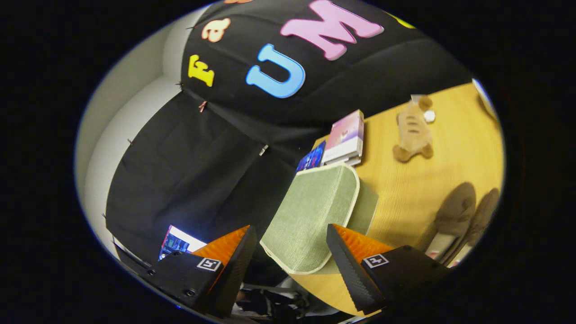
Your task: Open the storage box then place both shoes into the box .Put the left shoe in first, then the right shoe, with the right side of both shoes facing outward in a uniform manner.
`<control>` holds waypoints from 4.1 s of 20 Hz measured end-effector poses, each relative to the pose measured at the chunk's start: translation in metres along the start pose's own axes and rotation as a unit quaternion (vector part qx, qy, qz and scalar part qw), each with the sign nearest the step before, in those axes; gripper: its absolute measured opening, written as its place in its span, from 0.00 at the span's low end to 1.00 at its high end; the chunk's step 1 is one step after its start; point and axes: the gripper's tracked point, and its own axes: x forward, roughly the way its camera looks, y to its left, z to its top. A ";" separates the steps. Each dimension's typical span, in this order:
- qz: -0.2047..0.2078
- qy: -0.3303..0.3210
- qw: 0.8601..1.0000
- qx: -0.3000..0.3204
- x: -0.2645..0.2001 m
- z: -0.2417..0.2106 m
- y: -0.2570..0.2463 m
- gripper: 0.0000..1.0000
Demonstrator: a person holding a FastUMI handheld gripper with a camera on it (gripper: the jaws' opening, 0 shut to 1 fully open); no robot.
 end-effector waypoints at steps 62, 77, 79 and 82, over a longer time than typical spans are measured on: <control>0.073 -0.005 0.995 0.067 0.252 0.012 0.201 0.56; -0.119 -0.089 0.983 -0.105 0.113 0.052 0.113 0.85; -0.174 -0.097 0.971 -0.129 0.076 0.056 0.081 0.84; -0.248 -0.103 0.953 -0.140 0.022 0.057 0.031 0.85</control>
